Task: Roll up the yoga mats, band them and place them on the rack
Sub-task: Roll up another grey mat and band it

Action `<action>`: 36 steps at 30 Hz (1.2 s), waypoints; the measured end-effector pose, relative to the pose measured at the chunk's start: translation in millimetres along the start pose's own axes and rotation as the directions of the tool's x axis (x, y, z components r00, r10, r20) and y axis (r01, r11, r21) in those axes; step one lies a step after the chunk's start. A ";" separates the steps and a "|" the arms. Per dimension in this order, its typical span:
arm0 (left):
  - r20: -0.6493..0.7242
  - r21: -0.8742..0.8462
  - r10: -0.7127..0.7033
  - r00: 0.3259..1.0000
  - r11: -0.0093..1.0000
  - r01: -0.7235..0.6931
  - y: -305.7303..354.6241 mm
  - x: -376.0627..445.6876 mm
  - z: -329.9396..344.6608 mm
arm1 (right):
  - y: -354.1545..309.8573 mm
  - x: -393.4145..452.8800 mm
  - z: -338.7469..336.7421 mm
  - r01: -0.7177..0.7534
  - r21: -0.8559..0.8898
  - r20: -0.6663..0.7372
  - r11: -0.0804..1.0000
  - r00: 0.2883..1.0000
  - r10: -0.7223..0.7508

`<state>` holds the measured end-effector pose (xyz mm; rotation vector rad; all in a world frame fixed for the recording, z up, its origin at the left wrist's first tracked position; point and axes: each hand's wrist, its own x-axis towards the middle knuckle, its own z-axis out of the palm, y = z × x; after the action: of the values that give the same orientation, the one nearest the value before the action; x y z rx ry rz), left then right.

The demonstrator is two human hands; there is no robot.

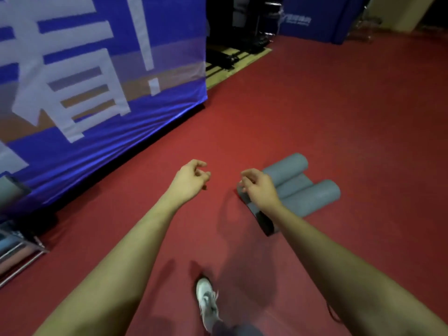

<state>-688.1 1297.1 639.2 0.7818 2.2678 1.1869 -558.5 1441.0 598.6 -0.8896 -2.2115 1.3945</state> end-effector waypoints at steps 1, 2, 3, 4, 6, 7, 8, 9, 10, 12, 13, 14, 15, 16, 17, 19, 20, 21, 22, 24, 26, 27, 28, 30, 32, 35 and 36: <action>0.024 0.001 -0.007 1.000 1.000 0.007 3.8 -12.7 15.8 | 12.2 -18.1 -13.2 -0.024 -0.017 -0.004 1.000 1.000 0.024; 0.049 0.004 -0.014 0.999 1.000 0.014 9.1 -25.6 31.9 | 24.3 -35.6 -27.2 -0.040 -0.042 -0.007 0.998 0.999 0.040; 0.076 0.007 -0.020 0.997 1.000 0.019 16.0 -38.4 48.7 | 34.0 -53.0 -42.3 -0.055 -0.059 -0.018 0.997 0.998 0.054; 0.098 0.006 -0.020 0.995 1.000 0.019 23.5 -48.4 64.5 | 42.7 -67.0 -56.3 -0.072 -0.056 -0.034 0.996 0.997 0.070; 0.135 0.003 -0.011 0.991 1.000 0.011 41.2 -65.0 98.4 | 55.6 -89.5 -86.6 -0.104 -0.035 -0.057 0.994 0.993 0.102; 0.151 0.004 -0.007 0.988 1.000 0.006 51.3 -71.6 116.6 | 62.7 -97.7 -102.7 -0.117 -0.031 -0.068 0.993 0.991 0.115; 0.167 0.004 -0.002 0.986 1.000 0.001 61.3 -77.0 134.3 | 70.2 -103.6 -118.3 -0.126 -0.029 -0.077 0.992 0.989 0.123; 0.181 0.003 0.003 0.983 1.000 -0.004 69.5 -81.3 152.3 | 78.9 -108.5 -134.0 -0.136 -0.030 -0.082 0.990 0.988 0.133; 0.194 0.009 0.011 0.981 1.000 -0.013 76.8 -84.0 171.1 | 89.6 -111.7 -150.1 -0.143 -0.031 -0.086 0.989 0.986 0.140; 0.219 0.043 0.018 0.976 0.999 -0.029 92.4 -86.4 208.8 | 110.0 -115.1 -184.1 -0.143 -0.058 -0.091 0.988 0.986 0.138; 0.225 0.057 0.014 0.974 0.998 -0.027 101.6 -86.7 227.6 | 121.1 -115.7 -202.7 -0.144 -0.071 -0.090 0.987 0.986 0.137; 0.227 0.057 0.008 0.974 0.998 -0.021 113.0 -86.7 246.7 | 130.9 -116.3 -222.6 -0.146 -0.080 -0.091 0.986 0.986 0.139; 0.223 0.054 0.005 0.975 0.998 -0.017 124.5 -85.2 266.7 | 140.0 -116.4 -244.3 -0.148 -0.090 -0.094 0.985 0.986 0.139; 0.213 0.046 0.004 0.977 0.999 -0.014 136.9 -83.7 288.0 | 149.5 -115.7 -266.4 -0.145 -0.108 -0.090 0.984 0.987 0.136; 0.190 0.042 -0.003 0.982 0.999 -0.005 148.9 -82.4 309.1 | 159.4 -114.1 -287.8 -0.139 -0.134 -0.079 0.981 0.988 0.130; 0.125 0.050 -0.011 0.992 0.999 0.005 173.1 -78.7 354.7 | 181.2 -108.2 -329.2 -0.141 -0.192 -0.064 0.971 0.989 0.131; 0.097 0.052 -0.018 0.995 0.999 0.013 183.8 -76.6 376.5 | 191.8 -104.2 -347.2 -0.143 -0.221 -0.054 0.965 0.989 0.134; 0.078 0.035 -0.032 0.996 0.999 0.029 194.4 -75.1 397.2 | 202.1 -99.5 -364.0 -0.145 -0.250 -0.038 0.957 0.989 0.140; 0.068 0.008 -0.047 0.997 0.999 0.046 204.3 -73.1 416.2 | 211.4 -94.3 -379.3 -0.148 -0.276 -0.021 0.950 0.989 0.148; 0.065 -0.041 -0.072 0.995 0.996 0.075 222.2 -67.1 445.9 | 227.6 -81.6 -406.8 -0.157 -0.293 -0.001 0.943 0.986 0.164; 0.070 -0.062 -0.086 0.994 0.994 0.091 234.5 -58.8 466.3 | 240.6 -68.3 -429.0 -0.161 -0.290 0.013 0.943 0.985 0.172; 0.068 -0.068 -0.089 0.994 0.993 0.094 237.9 -52.9 474.0 | 245.9 -60.8 -438.2 -0.155 -0.292 0.023 0.944 0.985 0.169; 0.062 -0.070 -0.094 0.994 0.993 0.098 240.0 -45.9 481.2 | 250.8 -52.4 -446.0 -0.144 -0.296 0.033 0.944 0.986 0.160; 0.045 -0.069 -0.119 0.992 0.990 0.122 241.8 -31.7 493.2 | 260.7 -33.6 -457.9 -0.112 -0.310 0.062 0.944 0.988 0.138; 0.043 -0.067 -0.153 0.987 0.985 0.156 244.2 -15.7 504.2 | 269.0 -11.2 -466.6 -0.090 -0.318 0.095 0.944 0.987 0.126; 0.047 -0.065 -0.187 0.981 0.980 0.190 251.8 14.6 520.7 | 277.6 27.1 -482.1 -0.064 -0.327 0.165 0.943 0.979 0.123; 0.045 -0.064 -0.193 0.980 0.979 0.195 254.5 27.1 525.2 | 278.4 41.5 -487.7 -0.053 -0.332 0.186 0.942 0.975 0.120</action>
<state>-310.8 1738.7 576.2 0.5389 2.2029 1.1413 -204.5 1877.3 560.5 -1.0026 -2.6434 1.2232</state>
